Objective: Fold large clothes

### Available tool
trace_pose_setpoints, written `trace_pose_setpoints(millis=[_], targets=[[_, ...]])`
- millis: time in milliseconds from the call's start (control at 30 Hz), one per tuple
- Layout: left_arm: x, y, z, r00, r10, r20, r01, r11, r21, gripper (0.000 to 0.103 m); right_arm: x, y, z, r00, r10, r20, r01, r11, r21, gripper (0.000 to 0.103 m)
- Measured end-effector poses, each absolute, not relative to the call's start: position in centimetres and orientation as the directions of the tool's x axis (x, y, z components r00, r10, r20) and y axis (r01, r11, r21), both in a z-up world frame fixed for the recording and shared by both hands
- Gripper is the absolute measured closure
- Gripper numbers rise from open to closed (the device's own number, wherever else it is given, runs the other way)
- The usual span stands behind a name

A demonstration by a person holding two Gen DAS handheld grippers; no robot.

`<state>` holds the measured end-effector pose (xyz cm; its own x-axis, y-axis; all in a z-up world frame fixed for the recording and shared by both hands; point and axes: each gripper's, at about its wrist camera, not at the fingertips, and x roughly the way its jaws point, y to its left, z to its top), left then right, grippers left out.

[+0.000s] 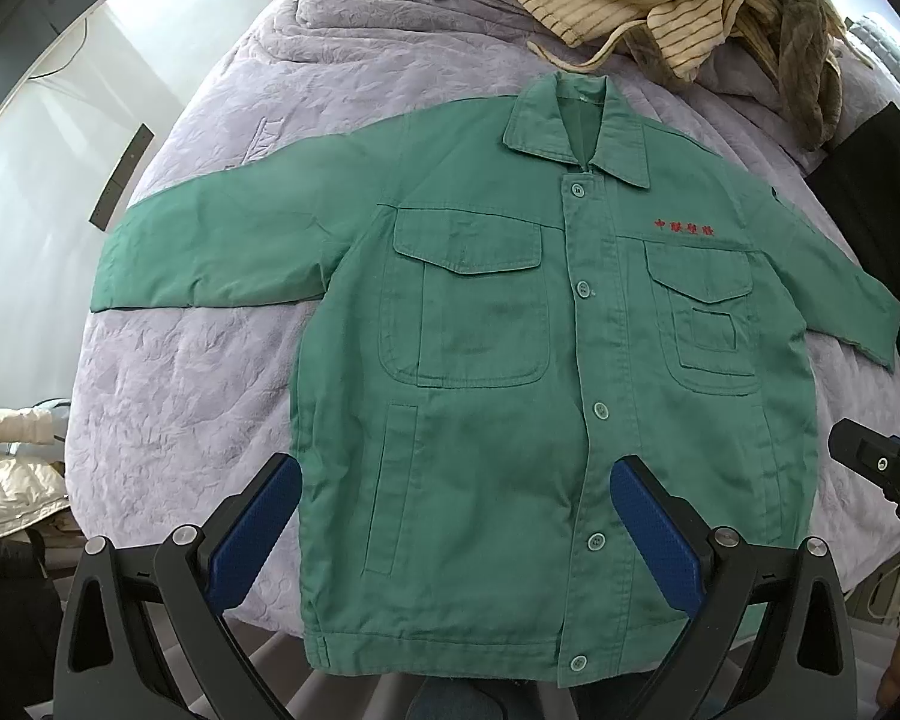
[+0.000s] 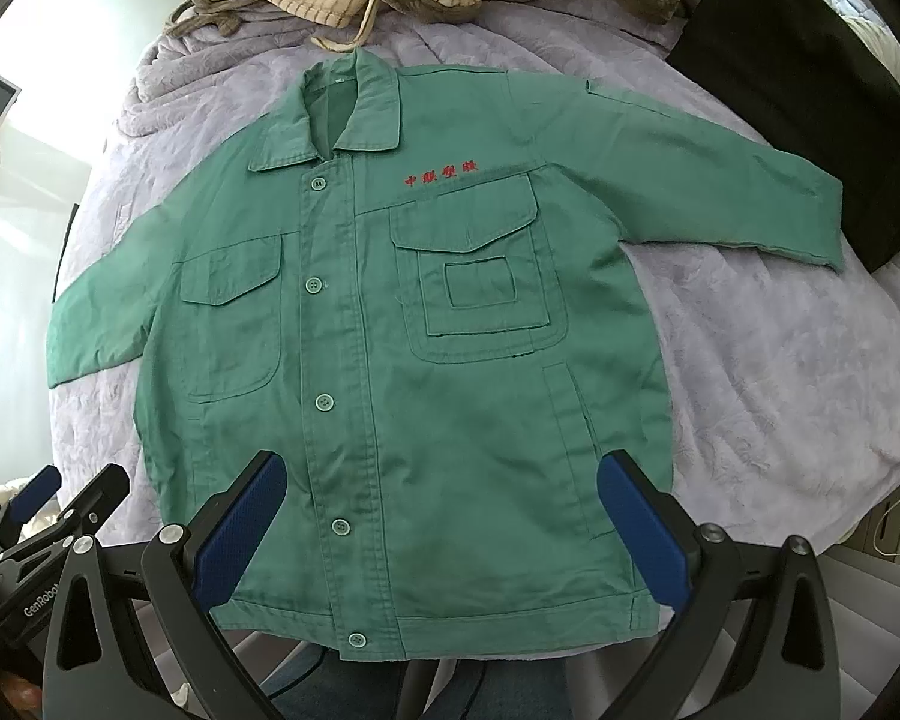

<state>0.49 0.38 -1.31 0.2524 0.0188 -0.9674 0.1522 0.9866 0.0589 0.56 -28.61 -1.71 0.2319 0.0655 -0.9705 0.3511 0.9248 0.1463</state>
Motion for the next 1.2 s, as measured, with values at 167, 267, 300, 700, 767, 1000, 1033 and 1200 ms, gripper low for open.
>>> trace_pose_setpoints(millis=[167, 267, 300, 700, 767, 1000, 1033, 1200], targets=[[0.7, 0.3, -1.4, 0.254, 0.029, -0.967, 0.155, 0.985, 0.07, 0.0, 0.7, -28.6, -1.8, 0.229, 0.066, -0.971, 0.35, 0.925, 0.145, 0.0], [0.9, 0.2, -1.5, 0.233, 0.048, -0.971, 0.158, 0.984, 0.087, 0.0, 0.8, -28.5, -1.8, 0.23, 0.067, -0.971, 0.35, 0.925, 0.147, 0.0], [1.0, 0.2, -1.5, 0.23, 0.056, -0.972, 0.157, 0.983, 0.094, 0.0, 0.9, -28.5, -1.9, 0.228, 0.067, -0.971, 0.35, 0.925, 0.146, 0.0], [1.7, 0.9, -3.4, 0.216, -0.006, -0.976, 0.153, 0.988, 0.028, 0.0, 1.7, -27.9, -3.6, 0.197, 0.054, -0.979, 0.335, 0.935, 0.119, 0.0], [2.0, 1.4, -4.1, 0.214, -0.023, -0.977, 0.149, 0.989, 0.009, 0.0, 2.1, -27.3, -4.5, 0.178, 0.045, -0.983, 0.323, 0.941, 0.101, 0.0], [3.9, 5.3, -7.7, 0.198, -0.079, -0.977, 0.066, 0.996, -0.067, 0.0, 4.0, -23.8, -7.5, 0.134, 0.078, -0.988, 0.248, 0.963, 0.109, 0.0], [4.2, 6.0, -8.1, 0.208, -0.079, -0.975, 0.055, 0.996, -0.069, 0.0, 4.4, -23.0, -7.8, 0.142, 0.083, -0.986, 0.231, 0.966, 0.114, 0.0], [7.0, 11.5, -10.3, 0.291, -0.192, -0.937, -0.007, 0.979, -0.203, 0.0, 6.3, -18.6, -9.8, 0.153, 0.156, -0.976, 0.163, 0.97, 0.18, 0.0]])
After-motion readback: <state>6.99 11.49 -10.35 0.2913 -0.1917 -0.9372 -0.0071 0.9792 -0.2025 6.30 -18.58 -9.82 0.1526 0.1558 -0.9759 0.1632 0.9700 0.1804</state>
